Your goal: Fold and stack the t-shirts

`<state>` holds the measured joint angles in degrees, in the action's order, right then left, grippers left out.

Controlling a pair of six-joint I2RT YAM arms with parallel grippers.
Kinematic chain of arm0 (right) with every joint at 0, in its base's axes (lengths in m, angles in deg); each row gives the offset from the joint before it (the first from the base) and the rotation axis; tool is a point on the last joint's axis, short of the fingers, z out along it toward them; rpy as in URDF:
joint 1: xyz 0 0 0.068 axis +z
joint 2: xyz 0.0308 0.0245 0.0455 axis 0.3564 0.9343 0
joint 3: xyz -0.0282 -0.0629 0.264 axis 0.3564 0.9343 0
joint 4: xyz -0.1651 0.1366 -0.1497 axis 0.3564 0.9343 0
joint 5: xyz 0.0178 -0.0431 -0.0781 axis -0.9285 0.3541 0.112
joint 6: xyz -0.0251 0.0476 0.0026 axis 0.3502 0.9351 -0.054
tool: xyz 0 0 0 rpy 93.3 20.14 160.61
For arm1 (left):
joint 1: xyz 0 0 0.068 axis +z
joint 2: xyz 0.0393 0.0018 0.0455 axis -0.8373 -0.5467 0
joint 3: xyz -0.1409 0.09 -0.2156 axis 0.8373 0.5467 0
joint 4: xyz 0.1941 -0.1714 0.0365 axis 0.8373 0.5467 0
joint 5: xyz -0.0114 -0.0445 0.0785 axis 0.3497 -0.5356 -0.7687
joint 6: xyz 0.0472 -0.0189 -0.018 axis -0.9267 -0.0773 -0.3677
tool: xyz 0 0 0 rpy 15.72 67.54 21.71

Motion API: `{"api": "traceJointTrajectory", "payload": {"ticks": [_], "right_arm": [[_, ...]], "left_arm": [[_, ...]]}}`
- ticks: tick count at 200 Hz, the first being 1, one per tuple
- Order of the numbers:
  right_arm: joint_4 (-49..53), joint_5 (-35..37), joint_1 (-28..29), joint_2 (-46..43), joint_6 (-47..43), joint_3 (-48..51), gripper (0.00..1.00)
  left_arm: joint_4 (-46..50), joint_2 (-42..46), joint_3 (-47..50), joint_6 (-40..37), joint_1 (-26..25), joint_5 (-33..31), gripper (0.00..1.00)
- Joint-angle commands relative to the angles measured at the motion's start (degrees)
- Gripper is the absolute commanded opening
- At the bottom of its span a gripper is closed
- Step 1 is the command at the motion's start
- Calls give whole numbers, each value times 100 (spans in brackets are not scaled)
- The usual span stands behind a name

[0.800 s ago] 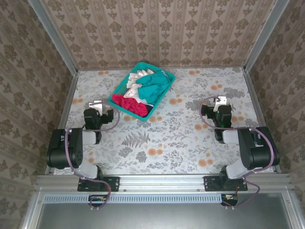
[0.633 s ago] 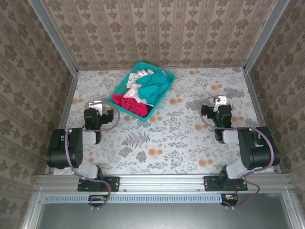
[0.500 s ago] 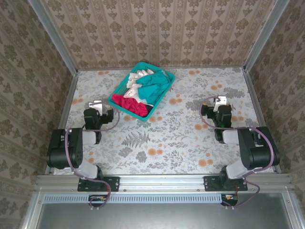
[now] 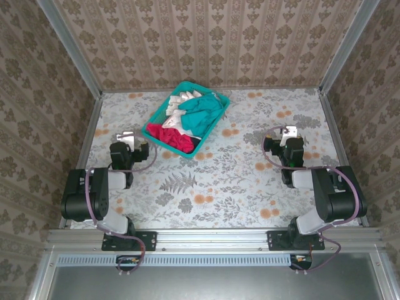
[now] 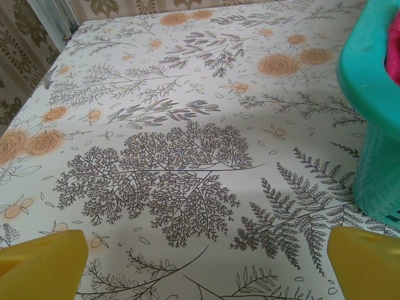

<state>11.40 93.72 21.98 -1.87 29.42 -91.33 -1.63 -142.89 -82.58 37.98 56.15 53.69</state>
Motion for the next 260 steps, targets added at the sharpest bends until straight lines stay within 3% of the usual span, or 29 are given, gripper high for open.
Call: {"api": "traceJointTrajectory", "payload": {"ticks": [1,20,79,118,171,235,260], "right_arm": [[-30,-50,-15,-70,16,67,100],[92,-15,-11,-419,19,142,100],[2045,-283,58,-2154,-196,-113,100],[3113,-540,298,-3144,-132,-481,100],[4327,-1074,1113,-3819,-429,-1011,100],[5110,-2098,2317,-4197,-1069,-1123,100],[4994,-2299,2450,-4203,-873,-1123,100]], "left_arm": [[-265,116,-2,-42,-13,68,100],[-153,565,154,19,-12,-54,100],[1393,2473,115,46,-94,-461,100],[2754,2840,-919,-92,-1019,-936,100],[4537,1661,-2946,-67,-2828,-1343,100],[6766,-400,-5481,1052,-4010,-1144,99],[7448,-1107,-6237,1371,-4083,-822,88]]}}
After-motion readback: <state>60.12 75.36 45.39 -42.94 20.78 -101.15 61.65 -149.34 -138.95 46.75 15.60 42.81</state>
